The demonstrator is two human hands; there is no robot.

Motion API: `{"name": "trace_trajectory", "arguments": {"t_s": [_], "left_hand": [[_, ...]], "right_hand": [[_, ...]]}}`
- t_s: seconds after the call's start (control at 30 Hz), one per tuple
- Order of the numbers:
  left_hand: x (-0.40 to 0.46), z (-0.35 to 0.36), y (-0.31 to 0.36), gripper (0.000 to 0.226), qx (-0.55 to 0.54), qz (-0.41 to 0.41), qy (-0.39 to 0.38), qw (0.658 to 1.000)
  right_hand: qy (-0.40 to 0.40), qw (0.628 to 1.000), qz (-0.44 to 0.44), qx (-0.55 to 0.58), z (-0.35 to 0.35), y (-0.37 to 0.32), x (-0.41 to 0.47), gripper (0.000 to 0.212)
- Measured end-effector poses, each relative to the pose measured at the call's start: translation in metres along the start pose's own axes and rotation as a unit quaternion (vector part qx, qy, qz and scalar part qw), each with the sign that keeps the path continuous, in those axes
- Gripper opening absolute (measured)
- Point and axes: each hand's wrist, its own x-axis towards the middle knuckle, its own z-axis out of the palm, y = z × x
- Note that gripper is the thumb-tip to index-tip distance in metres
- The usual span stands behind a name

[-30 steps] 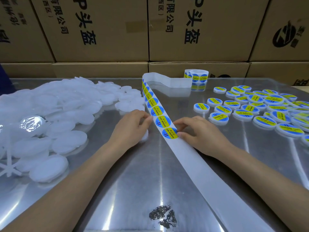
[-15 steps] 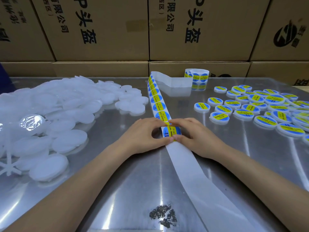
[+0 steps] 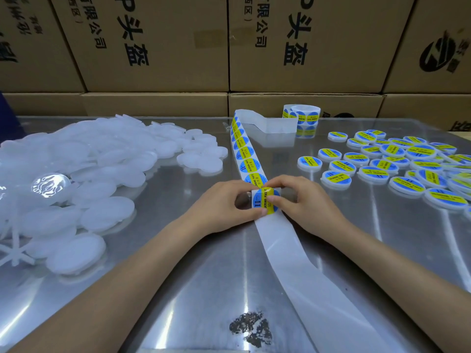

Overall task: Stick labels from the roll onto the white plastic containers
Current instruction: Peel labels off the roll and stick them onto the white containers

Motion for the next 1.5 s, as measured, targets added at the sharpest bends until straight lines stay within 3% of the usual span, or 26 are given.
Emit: {"name": "trace_trajectory", "arguments": {"t_s": [0.27,0.47,0.53,0.6,0.7,0.83,0.97,1.03,1.13,1.23,1.37,1.5], "left_hand": [[0.0,-0.001,0.001,0.039,0.037,0.02,-0.021,0.999],[0.0,-0.003,0.002,0.061,0.077,0.016,-0.061,0.995],[0.0,-0.004,0.003,0.073,0.09,0.009,-0.072,0.993],[0.0,-0.004,0.003,0.08,0.097,0.008,-0.073,0.993],[-0.002,-0.004,0.004,0.068,0.089,0.015,-0.058,0.994],[-0.003,-0.005,0.004,0.059,0.096,0.018,-0.047,0.994],[-0.001,-0.017,-0.001,0.062,0.141,0.032,-0.018,0.989],[-0.002,-0.024,-0.005,0.071,0.201,-0.011,0.002,0.98],[-0.003,-0.032,-0.011,0.09,0.284,-0.173,0.0,0.943],[-0.002,-0.036,-0.016,0.074,0.28,-0.227,0.009,0.933],[0.0,-0.03,-0.011,0.053,0.164,-0.15,0.044,0.974],[0.0,-0.016,0.0,0.061,0.084,-0.025,0.087,0.992]], "right_hand": [[0.034,0.998,-0.043,0.012,0.0,-0.006,-0.002,0.01],[0.071,0.981,0.018,0.177,-0.003,-0.011,0.0,0.049],[0.087,0.967,0.055,0.235,-0.005,-0.014,0.0,0.052],[0.1,0.951,0.082,0.279,-0.007,-0.017,0.0,0.047],[0.093,0.928,0.108,0.344,-0.01,-0.02,0.0,0.037],[0.055,0.905,0.116,0.406,-0.007,-0.018,-0.001,0.008],[-0.002,0.89,0.142,0.433,-0.003,-0.015,-0.003,0.008],[-0.02,0.886,0.163,0.435,-0.002,-0.014,-0.004,0.01],[-0.024,0.881,0.183,0.435,-0.003,-0.014,-0.004,0.011],[-0.021,0.88,0.19,0.434,-0.003,-0.014,-0.004,0.008],[-0.021,0.874,0.192,0.446,-0.003,-0.013,-0.004,0.013],[-0.009,0.856,0.203,0.476,-0.004,-0.012,-0.004,0.026]]}}
